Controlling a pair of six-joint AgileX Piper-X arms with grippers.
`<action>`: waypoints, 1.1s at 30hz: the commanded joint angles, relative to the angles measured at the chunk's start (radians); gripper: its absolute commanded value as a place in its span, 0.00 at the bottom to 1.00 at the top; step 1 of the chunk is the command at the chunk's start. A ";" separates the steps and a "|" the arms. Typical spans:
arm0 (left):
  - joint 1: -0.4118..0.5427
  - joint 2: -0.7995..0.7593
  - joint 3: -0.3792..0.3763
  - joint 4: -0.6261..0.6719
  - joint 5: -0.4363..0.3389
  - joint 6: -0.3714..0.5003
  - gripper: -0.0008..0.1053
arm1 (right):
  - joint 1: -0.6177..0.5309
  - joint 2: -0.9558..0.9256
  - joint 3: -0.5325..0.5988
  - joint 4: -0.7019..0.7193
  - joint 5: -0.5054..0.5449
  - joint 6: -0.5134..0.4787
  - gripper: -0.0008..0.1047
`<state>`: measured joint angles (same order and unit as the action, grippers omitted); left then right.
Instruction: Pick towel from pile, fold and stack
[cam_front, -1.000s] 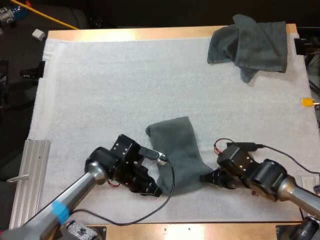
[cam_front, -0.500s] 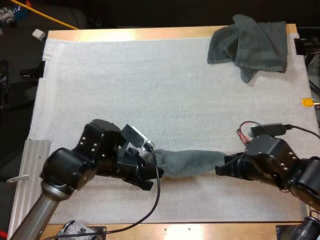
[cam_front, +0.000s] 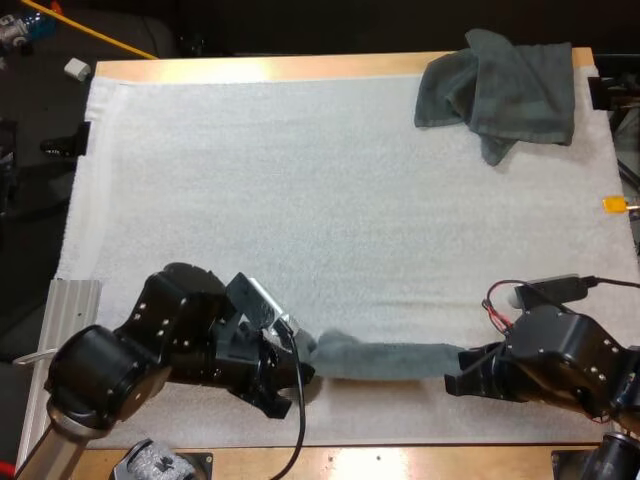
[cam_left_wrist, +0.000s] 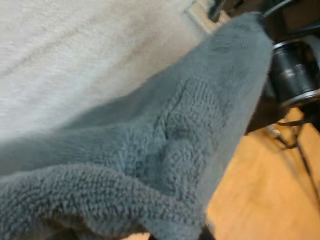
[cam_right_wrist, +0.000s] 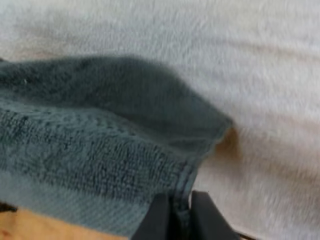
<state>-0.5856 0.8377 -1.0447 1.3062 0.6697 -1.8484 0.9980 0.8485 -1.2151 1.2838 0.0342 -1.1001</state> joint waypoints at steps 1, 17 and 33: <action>0.000 -0.002 0.006 0.014 -0.084 0.035 0.01 | 0.006 0.008 0.005 0.048 0.019 0.030 0.01; 0.056 0.307 0.141 -0.343 -0.180 0.106 0.01 | -0.259 0.349 0.182 -0.357 -0.016 0.003 0.01; 0.291 0.623 0.141 -0.607 -0.145 0.109 0.01 | -0.482 0.598 0.176 -0.634 -0.034 0.060 0.01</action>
<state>-0.3250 1.4276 -0.8996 0.7355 0.5347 -1.7405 0.5467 1.4278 -1.0298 0.6718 -0.0199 -1.0561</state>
